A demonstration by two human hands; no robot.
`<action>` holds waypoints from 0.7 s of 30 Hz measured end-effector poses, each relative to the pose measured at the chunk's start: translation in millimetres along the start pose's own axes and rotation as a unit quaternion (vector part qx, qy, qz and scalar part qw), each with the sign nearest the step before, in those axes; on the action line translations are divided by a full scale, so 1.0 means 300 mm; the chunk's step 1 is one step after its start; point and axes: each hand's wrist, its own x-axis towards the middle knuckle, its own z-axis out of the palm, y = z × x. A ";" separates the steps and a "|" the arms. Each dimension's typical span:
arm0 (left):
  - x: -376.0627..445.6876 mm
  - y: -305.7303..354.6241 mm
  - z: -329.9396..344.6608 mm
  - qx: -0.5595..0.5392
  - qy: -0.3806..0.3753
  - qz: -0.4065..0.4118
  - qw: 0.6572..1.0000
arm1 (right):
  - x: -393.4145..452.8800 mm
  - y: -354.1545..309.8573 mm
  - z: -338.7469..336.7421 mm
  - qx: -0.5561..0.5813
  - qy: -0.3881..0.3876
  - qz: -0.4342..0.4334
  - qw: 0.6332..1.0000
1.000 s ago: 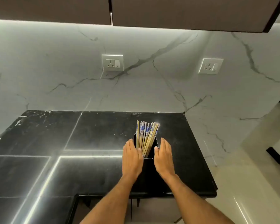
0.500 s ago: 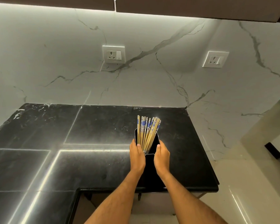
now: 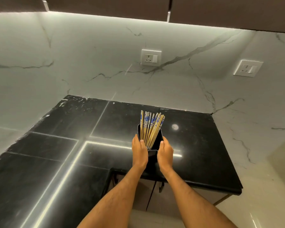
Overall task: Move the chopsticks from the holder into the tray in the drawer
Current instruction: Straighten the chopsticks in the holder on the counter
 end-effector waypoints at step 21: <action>-0.836 -0.011 -0.832 0.030 0.345 -0.036 0.938 | -0.970 -0.262 0.245 0.079 -0.307 -0.126 0.940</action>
